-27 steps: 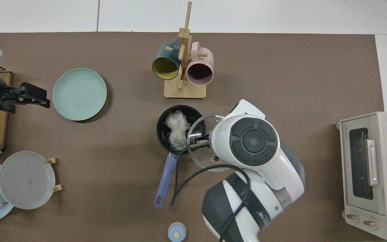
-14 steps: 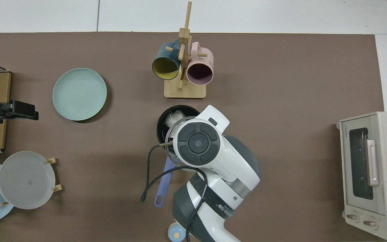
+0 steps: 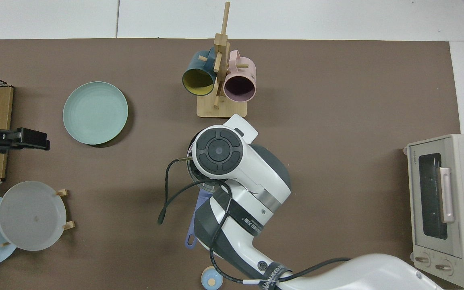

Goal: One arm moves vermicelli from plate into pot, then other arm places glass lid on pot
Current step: 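Lower the glass lid onto the black pot with the right gripper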

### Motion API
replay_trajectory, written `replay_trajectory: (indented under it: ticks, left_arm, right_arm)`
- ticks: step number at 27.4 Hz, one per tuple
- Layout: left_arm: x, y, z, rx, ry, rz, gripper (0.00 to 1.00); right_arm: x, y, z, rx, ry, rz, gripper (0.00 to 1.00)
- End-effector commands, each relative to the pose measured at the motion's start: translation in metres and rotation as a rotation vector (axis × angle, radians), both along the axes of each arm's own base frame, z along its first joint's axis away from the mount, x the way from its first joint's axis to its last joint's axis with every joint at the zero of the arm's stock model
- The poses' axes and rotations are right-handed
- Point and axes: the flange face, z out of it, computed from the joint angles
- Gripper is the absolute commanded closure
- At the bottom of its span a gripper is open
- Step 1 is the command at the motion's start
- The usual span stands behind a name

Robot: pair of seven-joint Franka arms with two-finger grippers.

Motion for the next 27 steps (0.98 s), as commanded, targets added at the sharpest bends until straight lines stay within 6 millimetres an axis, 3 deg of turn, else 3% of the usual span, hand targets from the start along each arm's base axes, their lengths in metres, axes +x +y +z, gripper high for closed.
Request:
replay_trajectory:
  ticks: [1,6,15,21,27]
  left_arm:
    - [-0.009,-0.007,0.000,0.035,0.002,-0.035,0.00]
    - [-0.009,-0.023,0.000,0.033,0.000,-0.060,0.00]
    - [-0.010,-0.024,-0.001,0.025,0.011,-0.054,0.00]
    - [-0.007,-0.017,0.017,0.027,-0.023,-0.041,0.00]
    - [-0.006,-0.015,0.017,0.027,-0.023,-0.038,0.00]
  right_arm:
    - [0.016,0.012,-0.003,0.016,-0.017,-0.020,1.00]
    - [0.019,0.010,-0.005,0.004,-0.023,-0.017,1.00]
    - [0.025,0.009,-0.012,0.000,-0.021,-0.019,1.00]
    - [0.026,0.007,-0.015,-0.007,-0.015,-0.020,1.00]
    - [0.025,0.008,-0.016,-0.010,-0.012,-0.016,1.00]
